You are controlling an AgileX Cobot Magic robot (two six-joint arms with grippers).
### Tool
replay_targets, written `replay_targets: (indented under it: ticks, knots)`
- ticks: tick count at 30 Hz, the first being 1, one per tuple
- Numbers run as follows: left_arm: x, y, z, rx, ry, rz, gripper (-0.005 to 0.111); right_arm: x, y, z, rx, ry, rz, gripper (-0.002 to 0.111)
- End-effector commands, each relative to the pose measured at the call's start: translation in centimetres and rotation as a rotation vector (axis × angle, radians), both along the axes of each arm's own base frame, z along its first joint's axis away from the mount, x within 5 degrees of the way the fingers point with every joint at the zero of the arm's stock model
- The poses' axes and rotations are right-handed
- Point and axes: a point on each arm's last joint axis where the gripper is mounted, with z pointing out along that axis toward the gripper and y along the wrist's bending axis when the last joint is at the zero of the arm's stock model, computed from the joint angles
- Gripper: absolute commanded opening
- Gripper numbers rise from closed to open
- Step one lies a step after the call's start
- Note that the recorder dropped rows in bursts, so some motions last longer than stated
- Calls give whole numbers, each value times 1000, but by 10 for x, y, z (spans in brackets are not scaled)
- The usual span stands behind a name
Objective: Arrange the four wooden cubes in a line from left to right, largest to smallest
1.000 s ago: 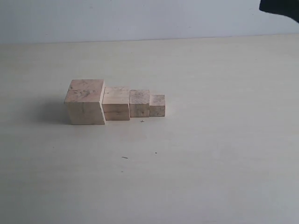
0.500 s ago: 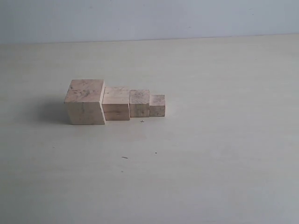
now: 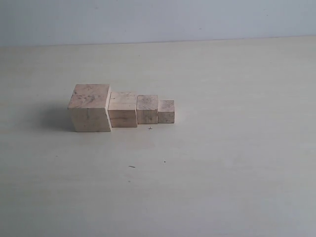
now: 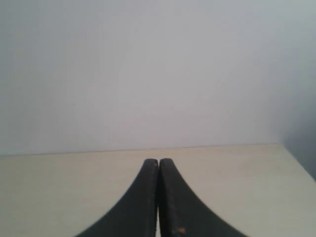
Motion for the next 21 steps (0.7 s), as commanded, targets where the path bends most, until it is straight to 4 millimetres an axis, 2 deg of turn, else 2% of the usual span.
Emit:
replay_targets:
  ticks: [1, 6, 10, 13, 21]
  knots:
    - [0, 0, 0, 2, -15, 5, 0, -18, -6, -38, -41, -79, -102, 0]
    - [0, 0, 0, 2, -15, 5, 0, -26, -5, -74, -23, -147, -72, 0]
    - [0, 0, 0, 2, -15, 5, 0, -24, -4, -96, -50, -113, -24, 0]
    - [0, 0, 0, 2, -15, 5, 0, -22, -4, -105, -50, -83, -20, 0]
    - [0, 0, 0, 2, -15, 5, 0, -21, -4, -110, -48, -58, -19, 0]
